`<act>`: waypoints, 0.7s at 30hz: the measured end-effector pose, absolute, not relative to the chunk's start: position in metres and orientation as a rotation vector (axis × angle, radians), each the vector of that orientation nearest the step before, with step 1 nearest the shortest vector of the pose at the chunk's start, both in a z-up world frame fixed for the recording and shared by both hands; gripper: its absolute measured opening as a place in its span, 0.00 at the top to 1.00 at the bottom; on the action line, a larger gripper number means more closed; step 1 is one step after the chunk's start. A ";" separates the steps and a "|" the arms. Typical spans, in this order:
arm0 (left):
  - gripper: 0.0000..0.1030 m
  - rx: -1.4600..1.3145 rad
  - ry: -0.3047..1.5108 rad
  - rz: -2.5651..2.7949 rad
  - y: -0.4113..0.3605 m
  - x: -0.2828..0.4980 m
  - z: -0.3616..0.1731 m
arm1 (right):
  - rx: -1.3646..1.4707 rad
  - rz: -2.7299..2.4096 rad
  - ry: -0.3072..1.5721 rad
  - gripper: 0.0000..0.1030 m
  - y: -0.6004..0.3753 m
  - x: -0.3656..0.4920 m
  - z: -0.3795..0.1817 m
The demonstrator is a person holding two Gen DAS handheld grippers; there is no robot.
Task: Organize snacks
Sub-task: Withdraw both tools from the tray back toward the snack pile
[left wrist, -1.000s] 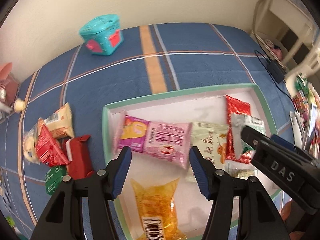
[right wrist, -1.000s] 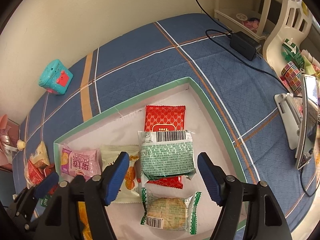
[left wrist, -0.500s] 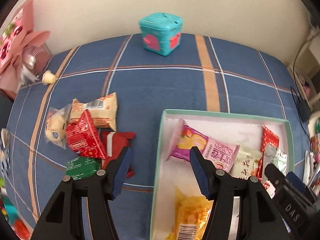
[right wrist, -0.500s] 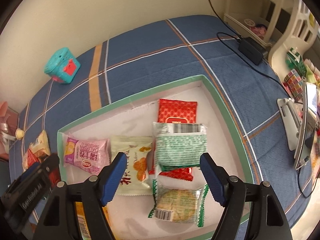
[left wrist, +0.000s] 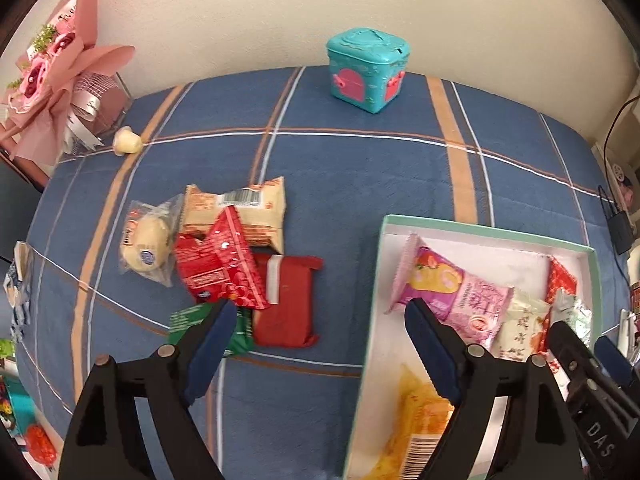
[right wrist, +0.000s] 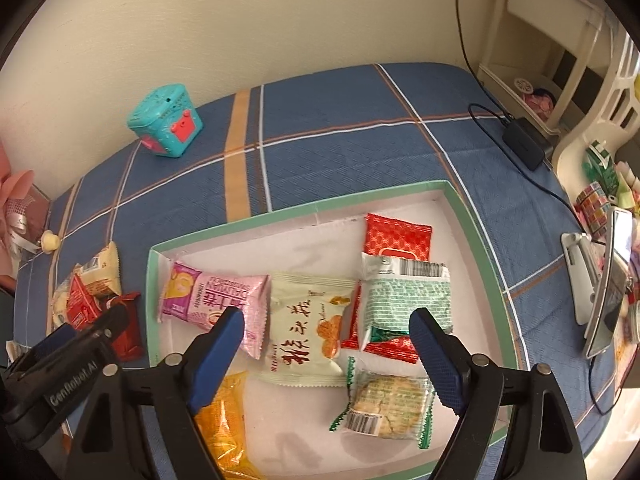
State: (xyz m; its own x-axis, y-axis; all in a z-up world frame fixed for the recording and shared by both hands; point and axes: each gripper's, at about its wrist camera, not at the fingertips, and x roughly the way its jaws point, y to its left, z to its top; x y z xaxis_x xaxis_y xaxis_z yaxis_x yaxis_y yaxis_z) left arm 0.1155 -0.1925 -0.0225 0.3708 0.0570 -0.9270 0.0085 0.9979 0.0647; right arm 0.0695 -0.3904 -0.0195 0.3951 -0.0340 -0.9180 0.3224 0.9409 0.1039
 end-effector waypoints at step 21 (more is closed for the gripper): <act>0.07 -0.011 1.143 0.069 -0.145 0.094 -0.007 | 0.254 -0.192 1.085 0.00 -0.368 0.062 -0.011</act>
